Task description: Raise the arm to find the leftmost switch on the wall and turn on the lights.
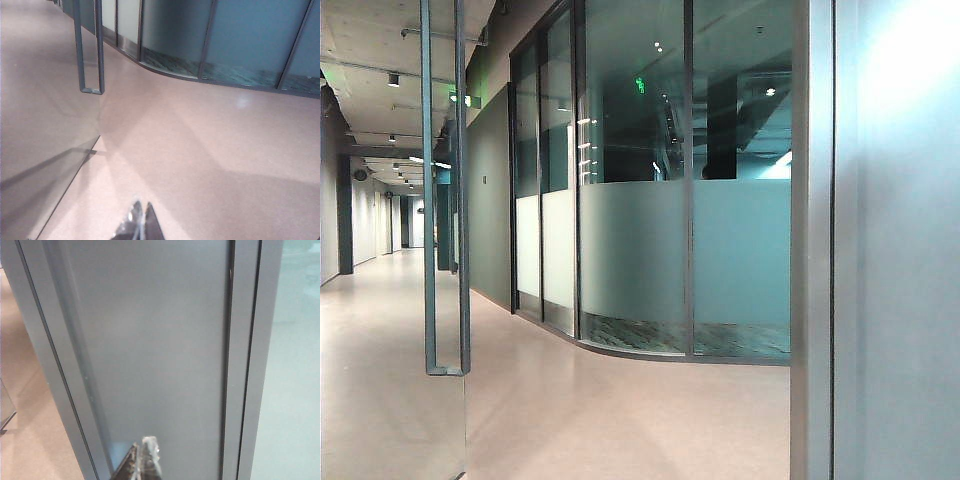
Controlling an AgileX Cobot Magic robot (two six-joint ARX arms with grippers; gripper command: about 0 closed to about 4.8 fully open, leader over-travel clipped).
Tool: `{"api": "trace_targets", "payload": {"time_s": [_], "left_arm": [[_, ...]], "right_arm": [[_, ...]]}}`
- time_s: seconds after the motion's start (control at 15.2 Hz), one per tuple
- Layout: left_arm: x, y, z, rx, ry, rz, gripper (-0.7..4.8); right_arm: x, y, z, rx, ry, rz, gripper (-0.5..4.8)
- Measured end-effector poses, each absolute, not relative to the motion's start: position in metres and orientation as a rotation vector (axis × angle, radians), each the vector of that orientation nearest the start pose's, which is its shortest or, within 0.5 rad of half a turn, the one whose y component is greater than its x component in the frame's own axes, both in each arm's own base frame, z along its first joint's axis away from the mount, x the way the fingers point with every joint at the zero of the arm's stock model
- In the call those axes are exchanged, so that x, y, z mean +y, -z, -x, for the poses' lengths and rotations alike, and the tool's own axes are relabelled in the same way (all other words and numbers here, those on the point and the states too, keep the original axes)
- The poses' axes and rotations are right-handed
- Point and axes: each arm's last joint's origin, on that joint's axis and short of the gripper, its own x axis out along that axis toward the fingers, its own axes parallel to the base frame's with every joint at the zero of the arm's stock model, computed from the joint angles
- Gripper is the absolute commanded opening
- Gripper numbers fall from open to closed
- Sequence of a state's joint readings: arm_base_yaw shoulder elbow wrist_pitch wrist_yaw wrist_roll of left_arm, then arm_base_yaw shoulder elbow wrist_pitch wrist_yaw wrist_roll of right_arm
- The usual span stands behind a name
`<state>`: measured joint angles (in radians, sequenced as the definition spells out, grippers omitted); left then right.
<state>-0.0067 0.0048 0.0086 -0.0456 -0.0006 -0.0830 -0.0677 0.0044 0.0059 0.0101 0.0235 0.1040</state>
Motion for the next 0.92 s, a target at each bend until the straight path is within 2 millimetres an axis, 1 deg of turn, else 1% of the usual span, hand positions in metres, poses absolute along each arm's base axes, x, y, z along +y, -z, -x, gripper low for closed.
{"api": "trace_targets", "payload": {"time_s": [0.92], "left_arm": [[-0.0006,-0.1616,-0.0974,0.042,0.004,0.083,-0.05]], "right_arm": [[-0.0072,-0.1662,-0.0973,-0.017,0.089,-0.13,-0.01]]}}
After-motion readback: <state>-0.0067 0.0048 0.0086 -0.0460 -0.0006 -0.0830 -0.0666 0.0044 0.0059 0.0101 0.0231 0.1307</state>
